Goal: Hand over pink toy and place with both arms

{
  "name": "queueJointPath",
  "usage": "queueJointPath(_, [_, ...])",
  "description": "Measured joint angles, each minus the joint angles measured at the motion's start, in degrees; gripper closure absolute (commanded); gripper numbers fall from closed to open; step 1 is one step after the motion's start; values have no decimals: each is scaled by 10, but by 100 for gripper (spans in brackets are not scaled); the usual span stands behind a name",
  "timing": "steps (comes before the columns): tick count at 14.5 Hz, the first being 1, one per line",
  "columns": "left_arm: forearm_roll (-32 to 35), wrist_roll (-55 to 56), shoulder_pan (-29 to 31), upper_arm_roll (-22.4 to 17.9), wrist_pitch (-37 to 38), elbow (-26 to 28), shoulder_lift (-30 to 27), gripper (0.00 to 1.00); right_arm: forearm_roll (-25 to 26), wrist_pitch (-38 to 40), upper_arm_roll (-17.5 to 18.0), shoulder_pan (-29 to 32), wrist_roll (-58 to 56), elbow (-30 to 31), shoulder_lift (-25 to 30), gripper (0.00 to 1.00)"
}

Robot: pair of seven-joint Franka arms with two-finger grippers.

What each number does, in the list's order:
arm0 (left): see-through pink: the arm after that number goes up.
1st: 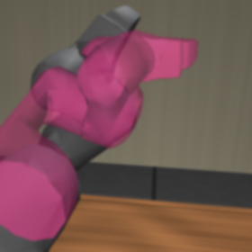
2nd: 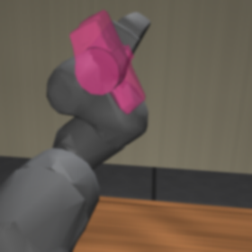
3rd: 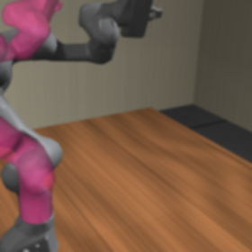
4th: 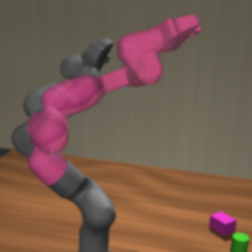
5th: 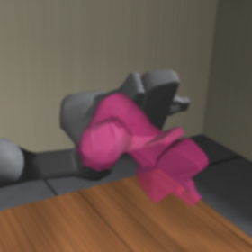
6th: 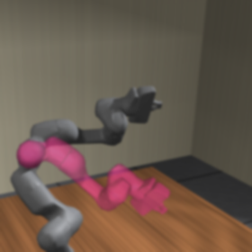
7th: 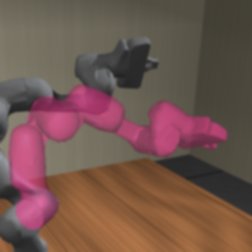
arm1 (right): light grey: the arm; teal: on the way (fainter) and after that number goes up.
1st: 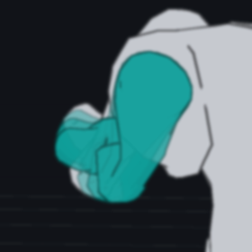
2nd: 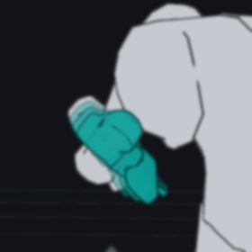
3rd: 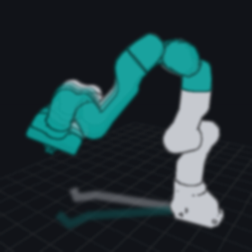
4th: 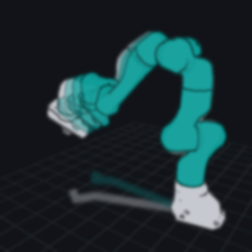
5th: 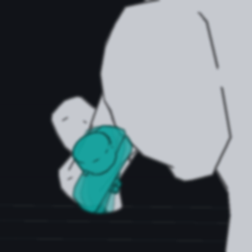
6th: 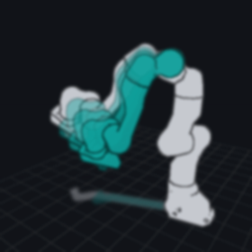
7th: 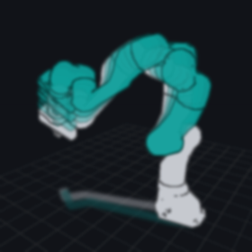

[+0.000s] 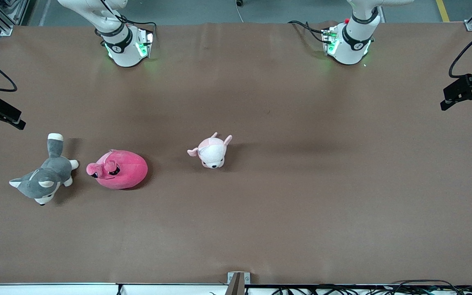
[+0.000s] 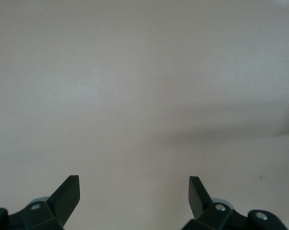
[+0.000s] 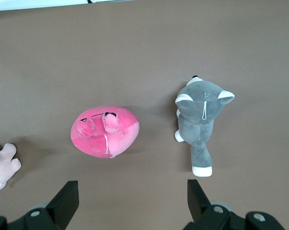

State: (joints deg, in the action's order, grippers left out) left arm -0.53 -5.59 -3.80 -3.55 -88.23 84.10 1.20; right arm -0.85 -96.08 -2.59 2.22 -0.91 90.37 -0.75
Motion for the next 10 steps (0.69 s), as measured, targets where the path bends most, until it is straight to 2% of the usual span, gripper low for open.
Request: queueJointPath(10, [0,0,-1,0,0,0,-2,0,19,13,3,-1,-7,6,3,0])
